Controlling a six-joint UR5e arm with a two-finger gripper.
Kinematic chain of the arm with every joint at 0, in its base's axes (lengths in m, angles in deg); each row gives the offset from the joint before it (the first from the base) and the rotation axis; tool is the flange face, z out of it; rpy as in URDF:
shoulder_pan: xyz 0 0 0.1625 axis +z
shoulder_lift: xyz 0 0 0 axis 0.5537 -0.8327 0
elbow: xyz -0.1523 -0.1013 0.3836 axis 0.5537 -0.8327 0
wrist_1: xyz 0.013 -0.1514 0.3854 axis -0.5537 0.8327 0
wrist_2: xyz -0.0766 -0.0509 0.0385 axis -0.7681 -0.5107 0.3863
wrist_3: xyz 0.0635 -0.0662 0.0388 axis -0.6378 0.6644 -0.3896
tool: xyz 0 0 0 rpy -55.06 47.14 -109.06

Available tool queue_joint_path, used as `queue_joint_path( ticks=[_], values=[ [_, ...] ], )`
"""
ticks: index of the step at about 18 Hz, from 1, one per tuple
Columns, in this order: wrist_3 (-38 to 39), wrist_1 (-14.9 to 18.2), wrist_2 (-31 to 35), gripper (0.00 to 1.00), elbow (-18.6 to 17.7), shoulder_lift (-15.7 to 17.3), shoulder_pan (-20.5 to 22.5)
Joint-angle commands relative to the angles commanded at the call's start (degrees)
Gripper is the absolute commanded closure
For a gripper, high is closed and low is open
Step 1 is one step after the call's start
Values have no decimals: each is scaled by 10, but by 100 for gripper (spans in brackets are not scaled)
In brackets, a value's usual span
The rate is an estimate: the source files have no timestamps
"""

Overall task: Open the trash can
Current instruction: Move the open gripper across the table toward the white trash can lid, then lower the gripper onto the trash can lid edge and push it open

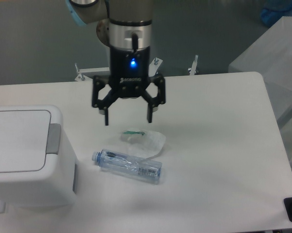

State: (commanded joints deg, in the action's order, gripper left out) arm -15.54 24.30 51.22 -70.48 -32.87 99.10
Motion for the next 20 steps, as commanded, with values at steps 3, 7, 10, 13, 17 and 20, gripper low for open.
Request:
queue_joint_path(
  ticks=[3,7,10,13,17,20],
  values=[
    [33,0,-3,0,3,-11,-20],
    [53,0,-3,0,-2,-18,-39],
    [63,0,-3,0,-3,-19,-47],
    [67,0,-3,0,-11,-19,-55],
    [67,0,-3,0,-16,-19,-62],
    [68,0,-4,0,-18,-19,-62]
  ],
)
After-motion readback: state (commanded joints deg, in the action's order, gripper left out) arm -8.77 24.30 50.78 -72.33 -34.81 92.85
